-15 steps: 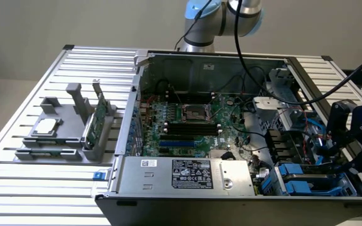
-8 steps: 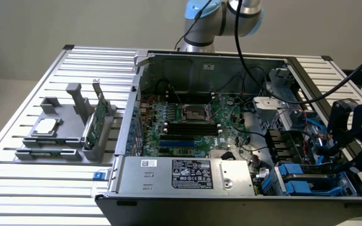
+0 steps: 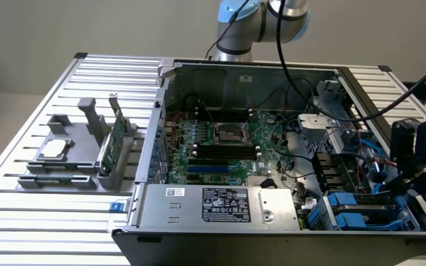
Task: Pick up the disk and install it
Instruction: 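Insert the first disk wire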
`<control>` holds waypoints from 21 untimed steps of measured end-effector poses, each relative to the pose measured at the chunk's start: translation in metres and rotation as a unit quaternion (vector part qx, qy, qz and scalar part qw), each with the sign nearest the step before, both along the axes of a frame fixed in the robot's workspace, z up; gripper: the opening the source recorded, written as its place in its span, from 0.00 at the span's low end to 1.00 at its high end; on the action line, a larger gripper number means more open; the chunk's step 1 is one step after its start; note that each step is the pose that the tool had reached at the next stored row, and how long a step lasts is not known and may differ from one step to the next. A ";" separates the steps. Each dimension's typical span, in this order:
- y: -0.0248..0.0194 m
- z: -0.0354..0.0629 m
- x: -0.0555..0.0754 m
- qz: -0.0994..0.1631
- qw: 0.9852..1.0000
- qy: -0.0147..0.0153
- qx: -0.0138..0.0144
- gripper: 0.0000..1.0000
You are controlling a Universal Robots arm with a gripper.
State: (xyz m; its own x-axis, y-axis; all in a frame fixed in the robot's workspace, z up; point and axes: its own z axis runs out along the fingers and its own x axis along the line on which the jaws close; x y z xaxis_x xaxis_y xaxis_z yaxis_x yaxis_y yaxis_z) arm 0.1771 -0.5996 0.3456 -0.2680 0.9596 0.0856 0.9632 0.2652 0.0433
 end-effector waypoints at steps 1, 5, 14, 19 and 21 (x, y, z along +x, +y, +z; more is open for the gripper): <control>0.0000 0.0007 0.000 0.000 1.000 0.001 0.000 0.16; 0.0000 0.0043 -0.002 0.000 1.000 0.004 0.000 0.16; 0.0000 0.0073 -0.009 -0.002 0.999 0.041 0.000 0.16; 0.0000 0.0059 -0.009 -0.029 0.998 0.050 0.001 0.16; 0.0000 0.0045 -0.009 -0.043 0.998 0.053 0.002 0.16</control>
